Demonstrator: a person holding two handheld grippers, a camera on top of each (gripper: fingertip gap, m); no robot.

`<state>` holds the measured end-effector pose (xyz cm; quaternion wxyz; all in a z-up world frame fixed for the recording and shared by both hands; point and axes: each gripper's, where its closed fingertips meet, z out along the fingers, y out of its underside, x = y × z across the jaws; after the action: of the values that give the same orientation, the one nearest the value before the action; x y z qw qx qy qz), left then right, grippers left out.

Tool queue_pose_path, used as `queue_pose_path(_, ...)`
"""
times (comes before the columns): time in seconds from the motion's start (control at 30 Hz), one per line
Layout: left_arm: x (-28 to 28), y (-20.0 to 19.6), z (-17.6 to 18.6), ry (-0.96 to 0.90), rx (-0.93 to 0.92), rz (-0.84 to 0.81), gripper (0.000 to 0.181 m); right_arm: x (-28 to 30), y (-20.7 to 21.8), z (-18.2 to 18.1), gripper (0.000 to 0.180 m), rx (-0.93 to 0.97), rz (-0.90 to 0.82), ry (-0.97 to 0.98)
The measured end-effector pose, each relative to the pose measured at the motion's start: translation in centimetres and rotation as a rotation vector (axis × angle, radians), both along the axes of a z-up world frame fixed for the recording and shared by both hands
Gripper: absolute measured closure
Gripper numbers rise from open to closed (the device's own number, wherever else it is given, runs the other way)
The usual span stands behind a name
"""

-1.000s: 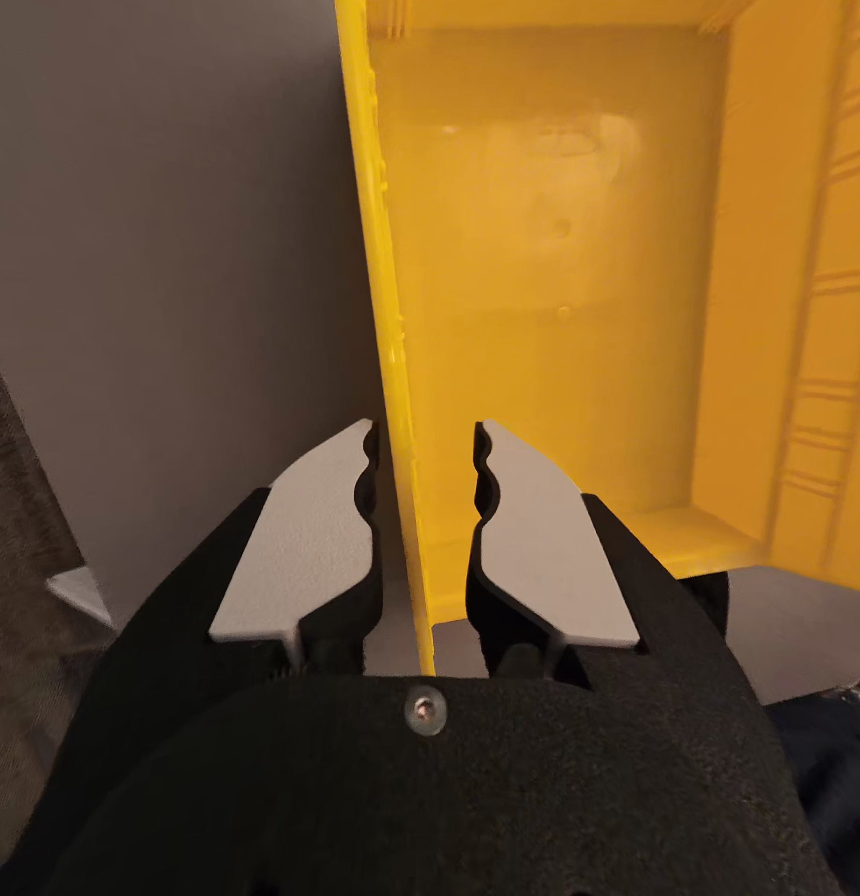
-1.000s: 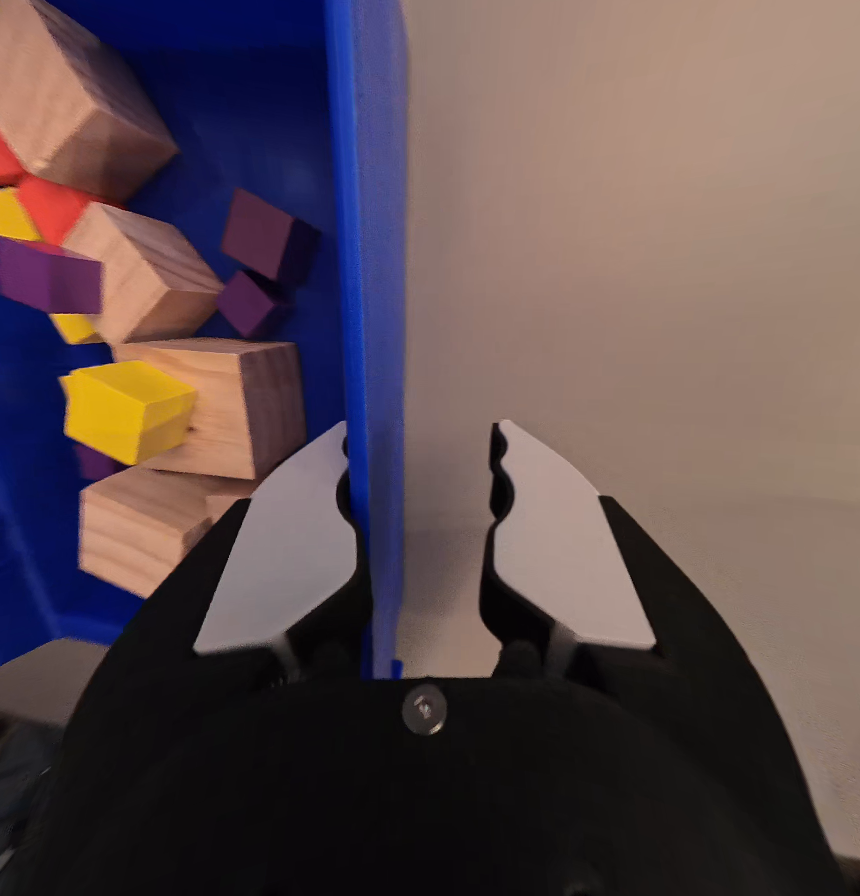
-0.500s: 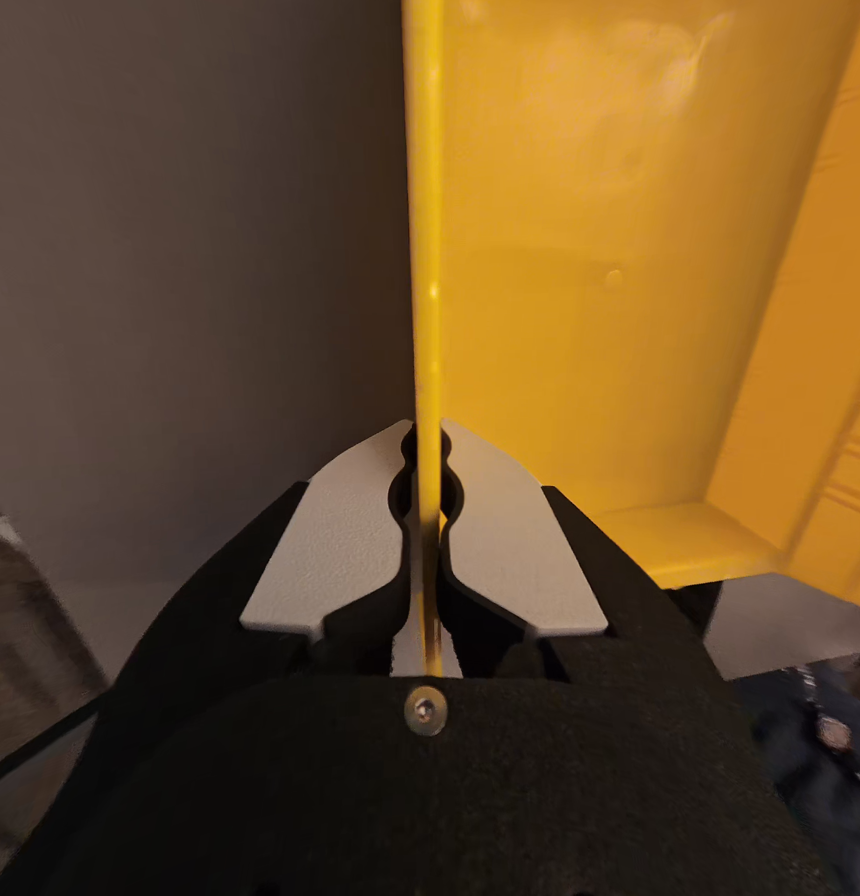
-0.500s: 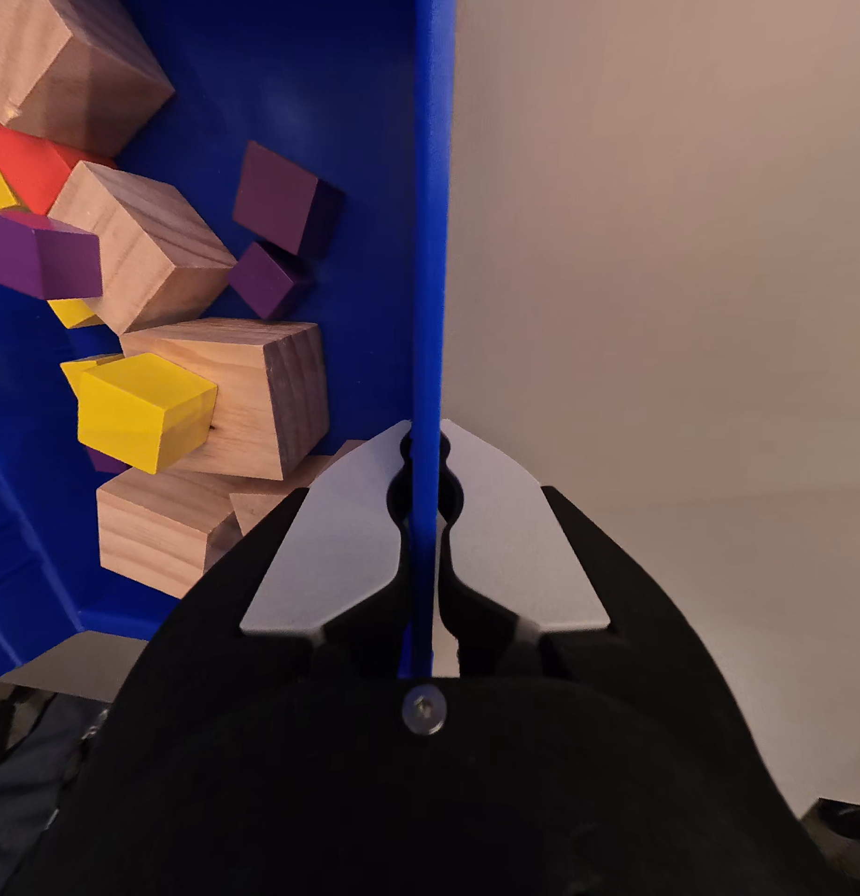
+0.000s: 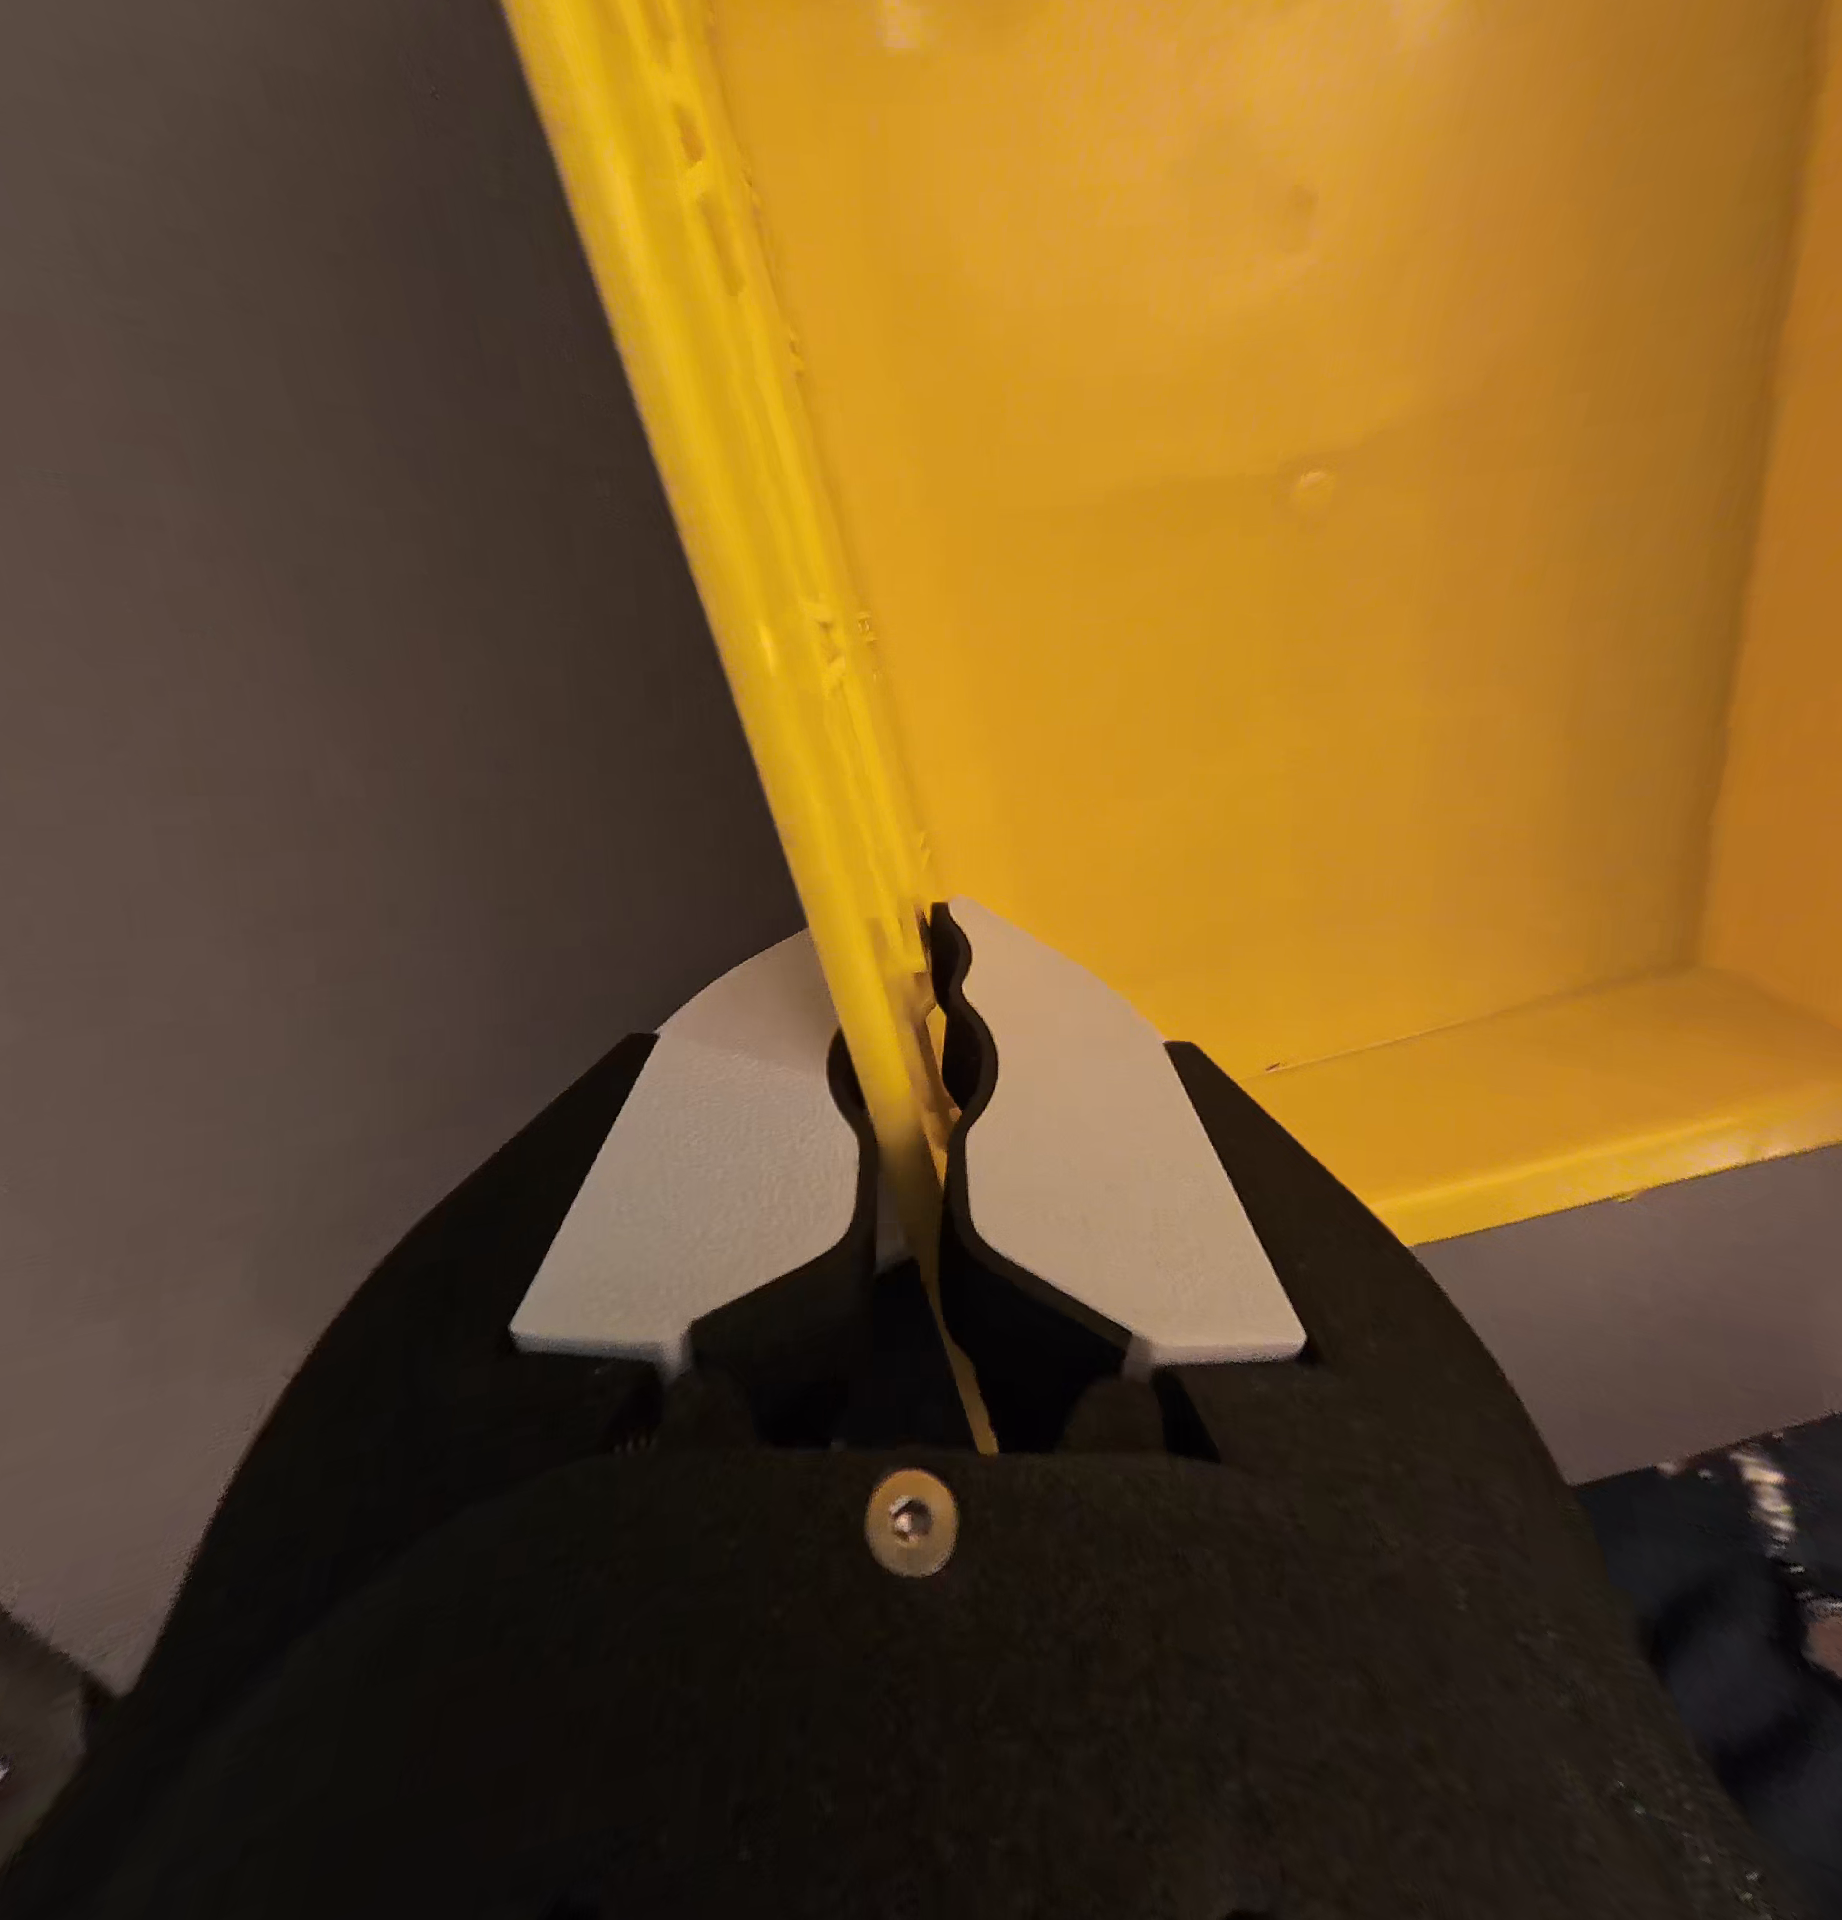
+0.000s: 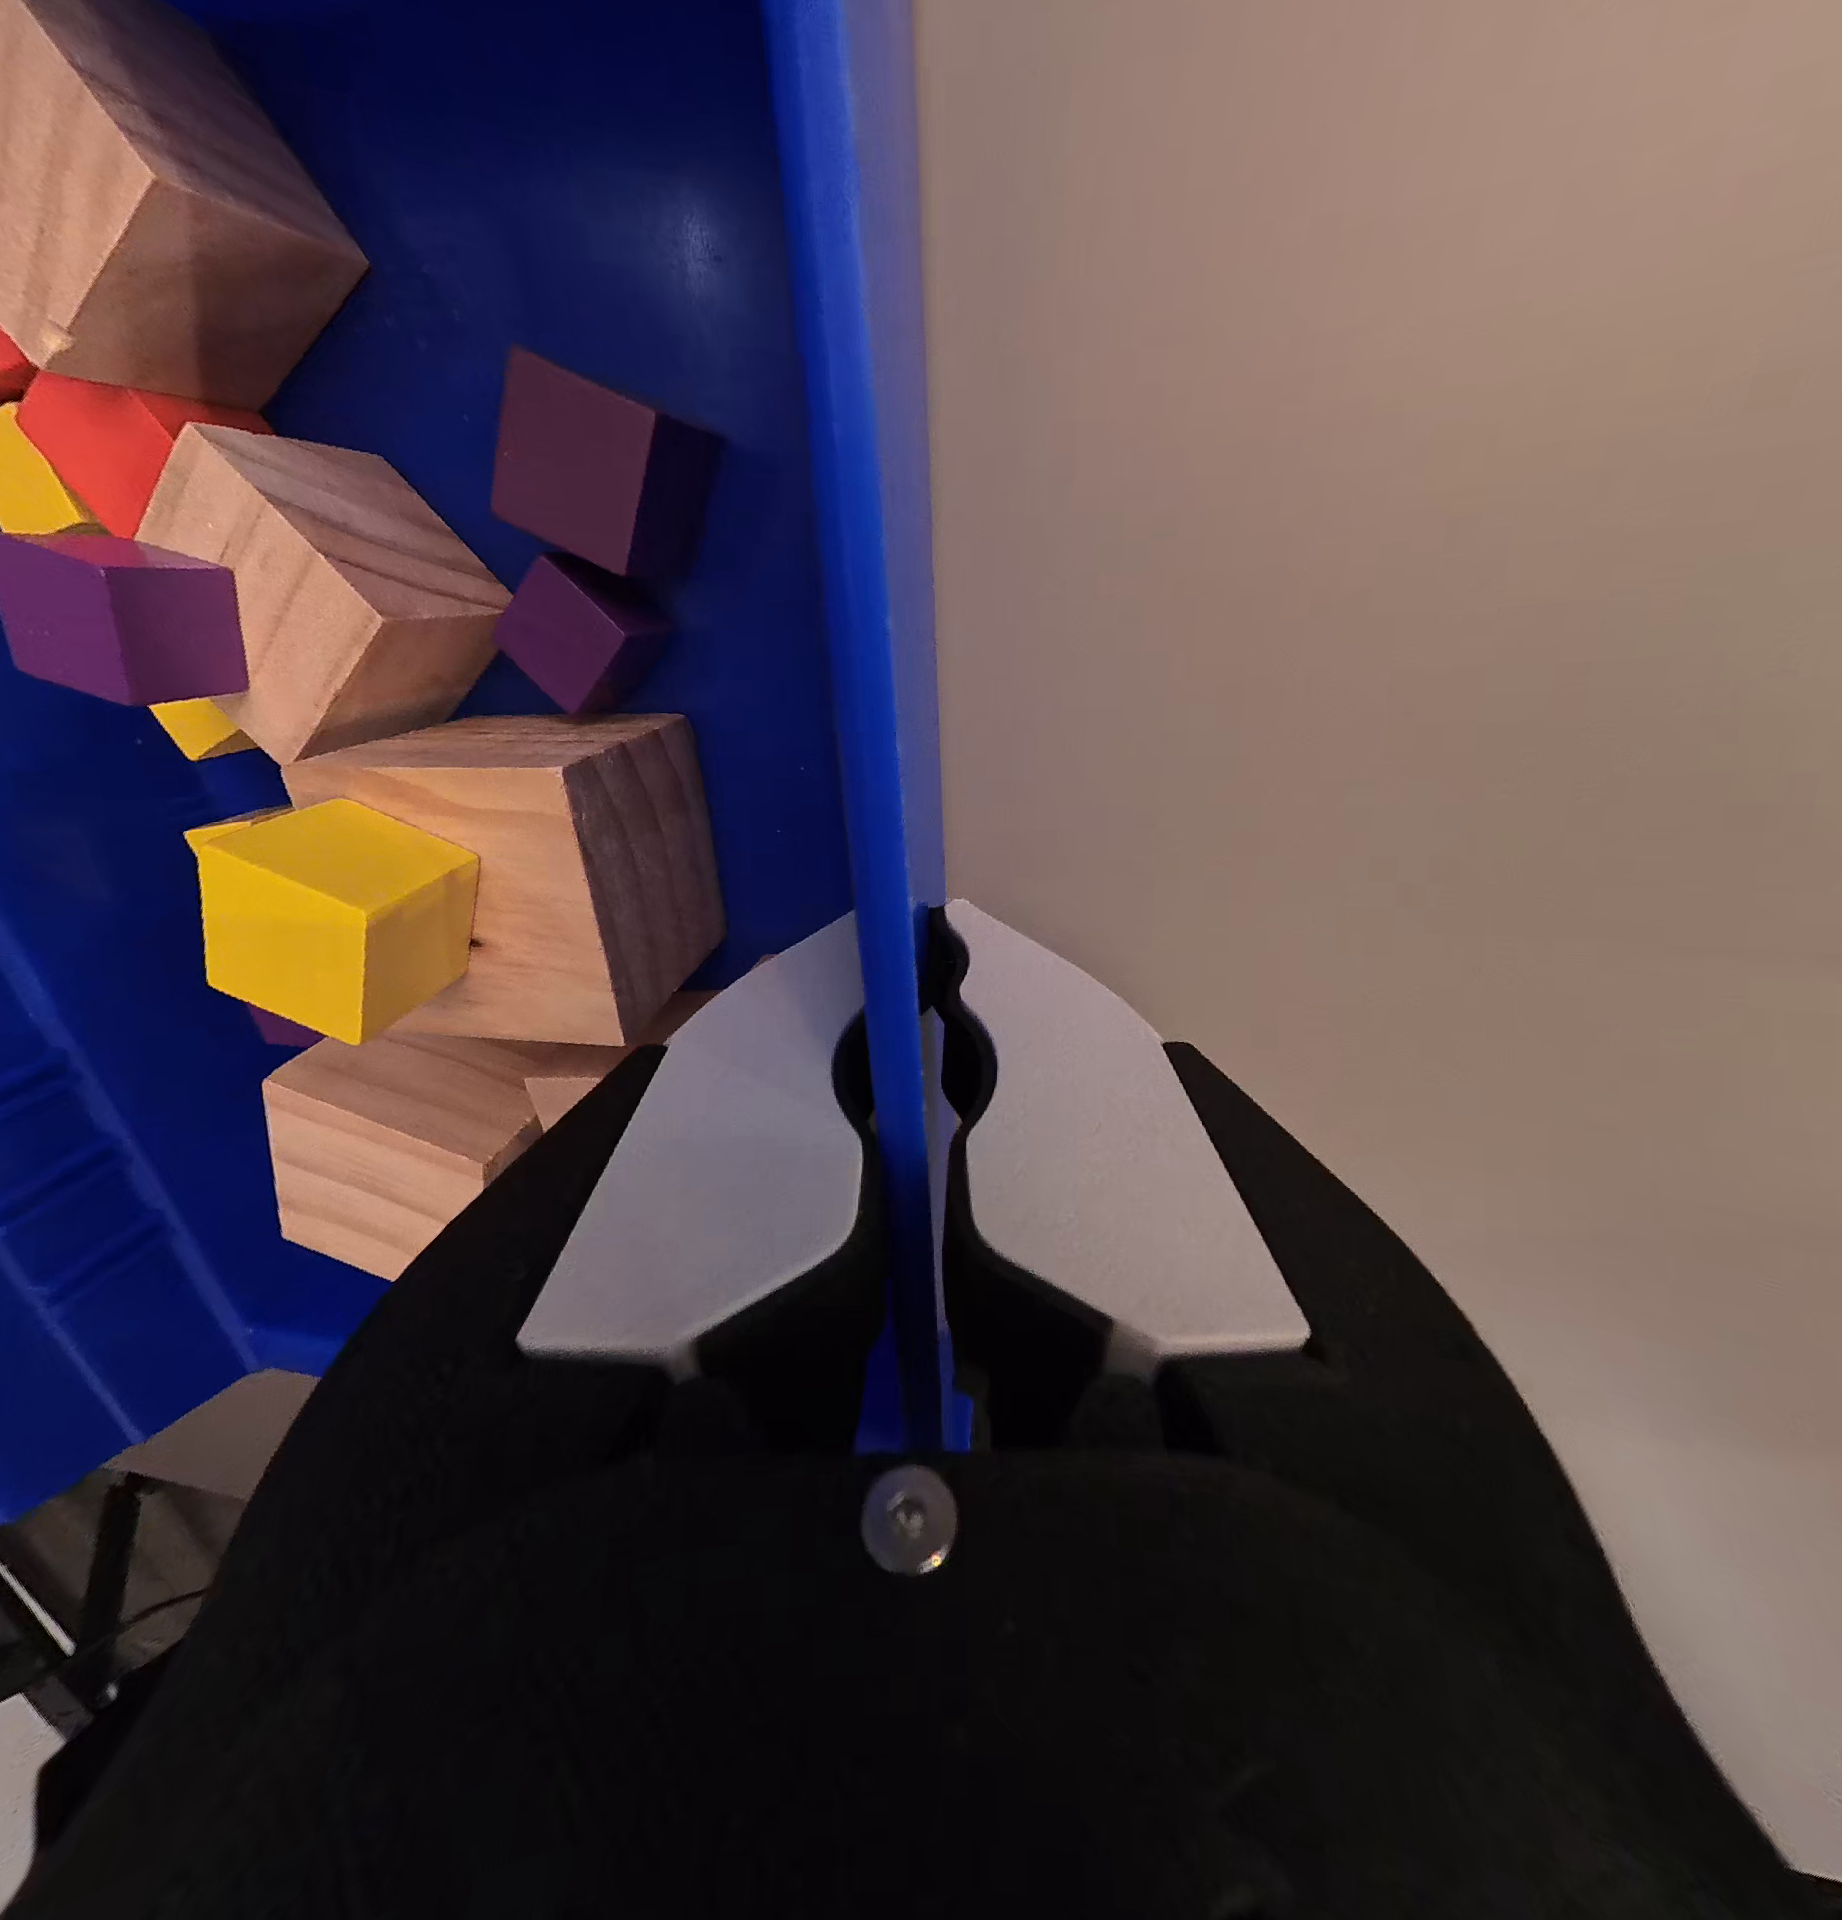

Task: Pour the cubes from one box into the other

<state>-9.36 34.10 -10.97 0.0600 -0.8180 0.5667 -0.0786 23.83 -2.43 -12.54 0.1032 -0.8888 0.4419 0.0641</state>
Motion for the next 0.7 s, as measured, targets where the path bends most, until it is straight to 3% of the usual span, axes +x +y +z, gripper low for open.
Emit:
queue_pose_path(0.33,2.0,-3.9,-0.2,-0.041,0.015,0.015,0.174,-3.9,2.9,0.0,0.169,-0.031,0.094,0.038)
queue_pose_path(0.7,2.1,-6.1,-0.2,-0.111,-0.049,0.016,0.167,-1.8,3.7,-0.6,0.165,0.008,0.136,0.051)
